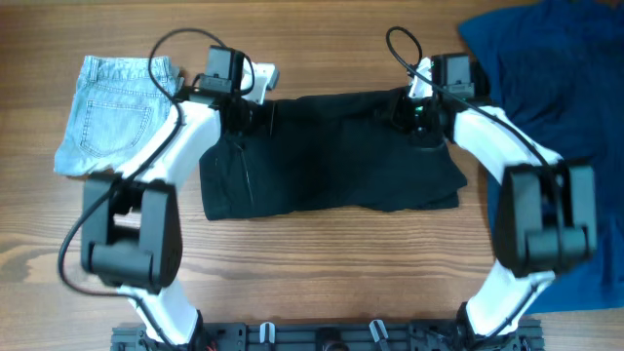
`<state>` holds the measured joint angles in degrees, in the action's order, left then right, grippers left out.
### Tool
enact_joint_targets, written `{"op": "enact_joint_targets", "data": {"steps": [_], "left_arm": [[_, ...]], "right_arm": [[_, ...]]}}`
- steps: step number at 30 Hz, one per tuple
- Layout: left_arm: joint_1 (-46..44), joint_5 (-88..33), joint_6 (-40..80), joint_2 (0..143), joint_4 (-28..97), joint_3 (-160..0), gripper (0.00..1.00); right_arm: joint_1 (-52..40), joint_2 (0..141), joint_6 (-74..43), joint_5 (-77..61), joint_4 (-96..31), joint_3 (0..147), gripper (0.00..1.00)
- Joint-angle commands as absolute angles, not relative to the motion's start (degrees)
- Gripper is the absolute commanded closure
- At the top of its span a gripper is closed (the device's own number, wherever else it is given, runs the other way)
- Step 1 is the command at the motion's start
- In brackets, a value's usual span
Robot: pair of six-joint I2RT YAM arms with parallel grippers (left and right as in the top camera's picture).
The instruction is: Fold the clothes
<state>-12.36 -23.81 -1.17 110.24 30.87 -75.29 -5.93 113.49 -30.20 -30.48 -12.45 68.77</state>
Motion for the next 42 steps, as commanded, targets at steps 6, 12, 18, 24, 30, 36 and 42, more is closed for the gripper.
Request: {"op": "enact_joint_targets", "data": {"steps": [6,12,18,24,30,36,42], "left_arm": [[-11.73,-13.52,-1.21,114.43,29.10,-75.35,0.54],[-8.71,-6.96,-1.13,114.45,28.08,-75.33,0.45],[-0.21,-7.79,-0.99,114.28,30.72,-75.40,0.47],[2.00,-26.55,-0.97,106.69,31.18,-76.34,0.42],[-7.11,-32.93,-4.19,101.41,37.67,-76.12,0.49],[-15.77,-24.86,-5.34,107.87,39.92,-70.43,0.81],[-14.66,-13.47,-4.10,113.43,40.45,-65.45,0.82]], "right_arm": [[-5.39,124.33,-46.70,-19.64,9.04,68.99,0.96],[-1.65,124.16,-33.56,-24.03,2.79,68.99,0.96],[8.01,120.57,-20.95,-32.93,-11.35,69.01,0.89],[11.66,108.44,-16.58,-58.19,-17.12,68.99,0.84],[2.94,103.22,-13.56,-43.81,-41.28,68.73,0.96],[-8.60,107.37,-22.31,-14.04,-46.04,62.22,0.96],[-3.60,109.30,-31.73,3.55,-47.18,58.59,0.96]]}}
